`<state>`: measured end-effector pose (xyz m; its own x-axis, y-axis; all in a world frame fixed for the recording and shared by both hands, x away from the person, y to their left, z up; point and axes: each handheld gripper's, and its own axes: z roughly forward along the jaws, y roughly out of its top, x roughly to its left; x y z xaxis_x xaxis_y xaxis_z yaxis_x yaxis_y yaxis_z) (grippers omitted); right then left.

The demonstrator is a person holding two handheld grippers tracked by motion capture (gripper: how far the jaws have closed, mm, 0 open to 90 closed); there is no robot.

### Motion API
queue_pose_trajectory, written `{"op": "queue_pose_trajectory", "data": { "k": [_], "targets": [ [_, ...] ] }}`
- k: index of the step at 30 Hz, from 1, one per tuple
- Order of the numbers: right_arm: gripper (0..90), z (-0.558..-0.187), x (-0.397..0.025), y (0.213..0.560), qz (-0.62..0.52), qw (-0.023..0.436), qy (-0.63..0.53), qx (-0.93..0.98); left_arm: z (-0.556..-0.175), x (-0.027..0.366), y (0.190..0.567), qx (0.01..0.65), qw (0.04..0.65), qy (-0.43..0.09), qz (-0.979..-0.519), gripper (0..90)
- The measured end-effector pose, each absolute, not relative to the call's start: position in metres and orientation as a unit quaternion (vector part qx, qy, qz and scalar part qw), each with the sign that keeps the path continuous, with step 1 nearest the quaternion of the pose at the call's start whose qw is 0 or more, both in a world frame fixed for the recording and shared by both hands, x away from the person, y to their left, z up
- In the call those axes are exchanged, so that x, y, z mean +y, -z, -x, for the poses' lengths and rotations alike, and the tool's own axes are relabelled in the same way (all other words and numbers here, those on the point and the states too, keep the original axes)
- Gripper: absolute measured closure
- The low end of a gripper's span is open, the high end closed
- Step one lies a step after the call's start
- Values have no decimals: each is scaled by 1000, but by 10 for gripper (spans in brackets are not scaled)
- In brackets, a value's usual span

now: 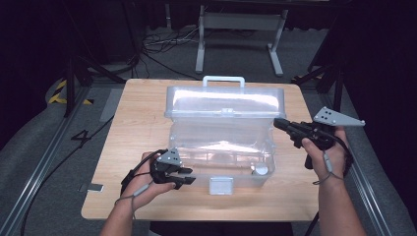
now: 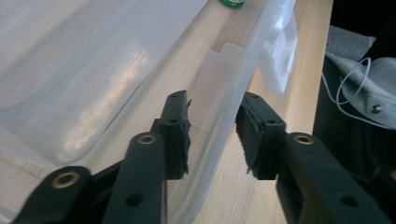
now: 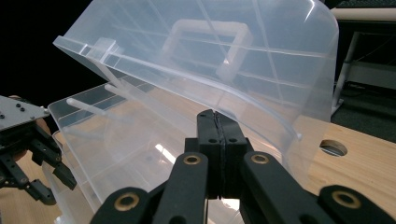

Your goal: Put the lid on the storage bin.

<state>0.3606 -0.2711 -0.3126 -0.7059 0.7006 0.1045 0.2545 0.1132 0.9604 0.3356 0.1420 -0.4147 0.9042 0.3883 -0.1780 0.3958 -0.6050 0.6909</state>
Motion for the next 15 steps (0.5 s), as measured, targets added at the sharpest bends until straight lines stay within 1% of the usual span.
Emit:
{"op": "queue_pose_trajectory", "data": {
  "k": [2, 5, 8, 15],
  "targets": [
    [900, -361, -271, 313, -332, 193, -579, 719, -335, 144, 412, 222, 384, 3, -896, 621],
    [900, -362, -271, 313, -332, 194, -580, 718, -333, 147, 407, 222, 396, 7, -891, 610],
    [900, -363, -270, 313, -332, 196, -579, 719, -331, 150, 403, 225, 394, 13, -891, 584],
    [900, -364, -269, 314, -332, 195, -579, 718, -327, 160, 388, 228, 410, 14, -883, 600]
  ]
}}
